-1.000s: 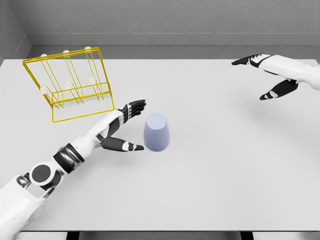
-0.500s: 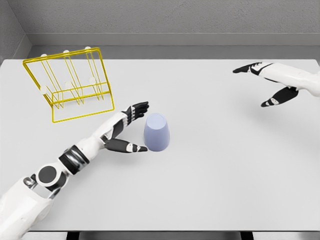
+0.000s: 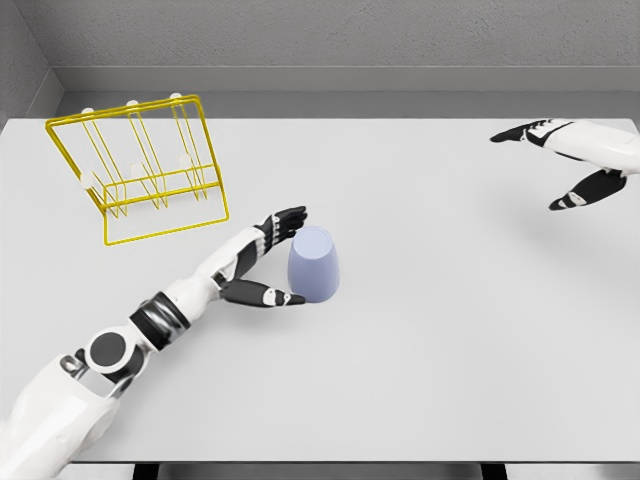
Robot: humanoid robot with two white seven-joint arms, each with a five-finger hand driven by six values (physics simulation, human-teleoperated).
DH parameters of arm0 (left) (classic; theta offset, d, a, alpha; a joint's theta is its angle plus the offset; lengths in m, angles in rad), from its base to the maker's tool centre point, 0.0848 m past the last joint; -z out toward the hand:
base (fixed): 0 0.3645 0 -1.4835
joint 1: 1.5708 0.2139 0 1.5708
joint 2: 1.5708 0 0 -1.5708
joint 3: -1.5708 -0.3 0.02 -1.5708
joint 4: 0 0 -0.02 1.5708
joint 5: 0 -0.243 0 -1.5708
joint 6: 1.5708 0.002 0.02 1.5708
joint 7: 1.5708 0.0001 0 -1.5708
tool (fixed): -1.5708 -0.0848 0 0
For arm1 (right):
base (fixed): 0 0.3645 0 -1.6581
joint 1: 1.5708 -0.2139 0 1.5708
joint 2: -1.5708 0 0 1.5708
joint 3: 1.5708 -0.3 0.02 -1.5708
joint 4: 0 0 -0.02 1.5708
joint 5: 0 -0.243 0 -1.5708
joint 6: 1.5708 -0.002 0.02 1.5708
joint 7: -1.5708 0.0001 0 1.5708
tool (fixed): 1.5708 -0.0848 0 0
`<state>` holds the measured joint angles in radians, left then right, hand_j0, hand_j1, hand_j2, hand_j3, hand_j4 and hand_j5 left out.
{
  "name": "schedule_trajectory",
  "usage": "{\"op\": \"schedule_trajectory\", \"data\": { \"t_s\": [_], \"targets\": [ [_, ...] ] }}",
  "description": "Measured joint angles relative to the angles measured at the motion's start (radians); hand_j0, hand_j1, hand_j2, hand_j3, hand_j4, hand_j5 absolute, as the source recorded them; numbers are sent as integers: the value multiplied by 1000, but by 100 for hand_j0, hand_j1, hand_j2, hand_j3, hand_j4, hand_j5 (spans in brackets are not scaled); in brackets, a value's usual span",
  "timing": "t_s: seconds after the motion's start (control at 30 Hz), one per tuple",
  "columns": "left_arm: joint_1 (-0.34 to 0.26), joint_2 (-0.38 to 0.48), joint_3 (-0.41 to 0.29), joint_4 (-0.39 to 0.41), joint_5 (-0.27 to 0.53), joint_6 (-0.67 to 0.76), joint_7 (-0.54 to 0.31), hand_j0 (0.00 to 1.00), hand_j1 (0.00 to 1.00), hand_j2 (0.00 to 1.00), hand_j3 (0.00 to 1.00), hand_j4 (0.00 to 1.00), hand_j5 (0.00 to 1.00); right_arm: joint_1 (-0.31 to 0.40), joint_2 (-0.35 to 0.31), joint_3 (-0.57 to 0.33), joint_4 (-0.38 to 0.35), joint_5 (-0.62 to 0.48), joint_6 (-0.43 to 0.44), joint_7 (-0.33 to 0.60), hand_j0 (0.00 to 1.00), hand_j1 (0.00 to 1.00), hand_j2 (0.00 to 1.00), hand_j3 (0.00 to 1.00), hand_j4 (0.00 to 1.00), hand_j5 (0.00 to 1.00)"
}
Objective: Place the cup on the cup holder with both arms
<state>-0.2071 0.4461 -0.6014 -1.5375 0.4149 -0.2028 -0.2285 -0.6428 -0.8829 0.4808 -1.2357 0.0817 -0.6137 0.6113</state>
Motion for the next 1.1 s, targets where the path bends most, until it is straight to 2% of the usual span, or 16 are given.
{"op": "schedule_trajectory", "data": {
  "t_s": [0.63,1.07,1.1],
  "targets": [
    [-3,-30,4,23,-1,3,0,100,100,100,100,100,100,2,-1,7,-19,0,0,0,100,100,100,100,100,100],
    [-3,-70,3,37,-34,14,0,100,100,100,100,100,100,5,3,6,-22,0,0,0,100,100,100,100,100,100],
    [-3,-72,3,37,-35,16,0,97,97,97,97,97,97,5,4,6,-22,0,0,0,100,100,100,100,100,100]
  ]
}}
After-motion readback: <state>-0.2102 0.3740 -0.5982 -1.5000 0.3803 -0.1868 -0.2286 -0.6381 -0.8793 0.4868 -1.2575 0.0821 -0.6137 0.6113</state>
